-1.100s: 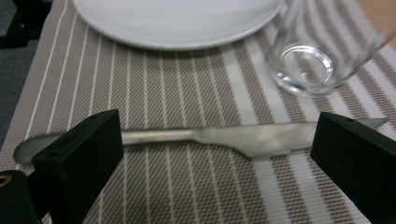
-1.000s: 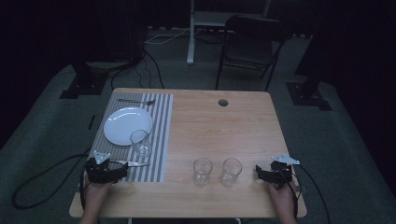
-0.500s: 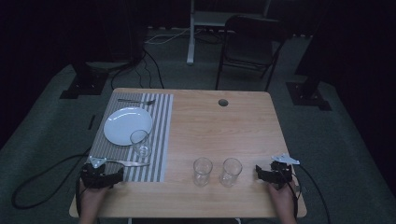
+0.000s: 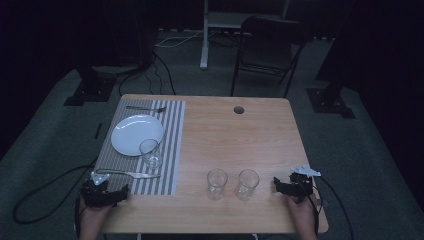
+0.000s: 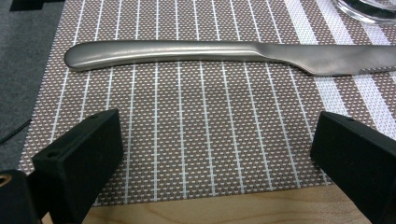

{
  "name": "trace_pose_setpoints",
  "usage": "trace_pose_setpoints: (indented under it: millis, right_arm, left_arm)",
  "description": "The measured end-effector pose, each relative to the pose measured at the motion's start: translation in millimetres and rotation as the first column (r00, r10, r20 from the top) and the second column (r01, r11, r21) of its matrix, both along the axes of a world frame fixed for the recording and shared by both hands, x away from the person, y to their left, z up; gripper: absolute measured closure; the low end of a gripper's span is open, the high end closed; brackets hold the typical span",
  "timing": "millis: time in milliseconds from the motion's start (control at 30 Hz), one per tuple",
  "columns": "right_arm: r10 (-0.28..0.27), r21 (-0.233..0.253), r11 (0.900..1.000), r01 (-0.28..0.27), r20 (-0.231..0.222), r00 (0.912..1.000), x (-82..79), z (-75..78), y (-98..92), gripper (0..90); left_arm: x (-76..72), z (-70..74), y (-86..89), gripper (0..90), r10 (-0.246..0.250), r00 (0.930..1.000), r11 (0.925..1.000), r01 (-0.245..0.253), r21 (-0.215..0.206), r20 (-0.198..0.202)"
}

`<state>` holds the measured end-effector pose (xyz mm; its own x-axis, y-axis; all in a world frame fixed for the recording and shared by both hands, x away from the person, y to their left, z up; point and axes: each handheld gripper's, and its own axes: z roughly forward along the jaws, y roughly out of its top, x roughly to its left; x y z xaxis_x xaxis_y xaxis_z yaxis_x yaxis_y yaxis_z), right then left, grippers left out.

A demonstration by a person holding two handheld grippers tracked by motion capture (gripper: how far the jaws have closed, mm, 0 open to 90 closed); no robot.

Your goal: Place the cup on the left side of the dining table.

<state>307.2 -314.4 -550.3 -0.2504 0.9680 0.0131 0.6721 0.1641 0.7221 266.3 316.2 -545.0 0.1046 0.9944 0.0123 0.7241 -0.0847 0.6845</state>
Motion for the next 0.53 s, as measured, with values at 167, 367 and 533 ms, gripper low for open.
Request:
trace_pose_setpoints:
  millis: [167,367,533]
  right_arm:
    - [0.0,0.0,1.0,0.0,0.0,1.0,0.0,0.0,-0.1,12.6]
    - [0.0,0.0,1.0,0.0,0.0,1.0,0.1,0.0,-0.2,12.7]
    - [-0.011,0.002,1.0,0.011,0.004,0.9999,-0.3,0.1,-0.4,14.7]
  left_arm:
    - [-1.2,-1.1,-0.1,2.9,0.003,0.9999,1.0,-0.003,-0.001,0.011]
    - [-1.7,-0.8,-0.8,2.9,0.012,0.9999,0.9999,-0.012,-0.001,0.007]
    - [-1.5,-0.9,-0.7,2.9,0.011,0.9999,0.9999,-0.011,-0.001,0.008]
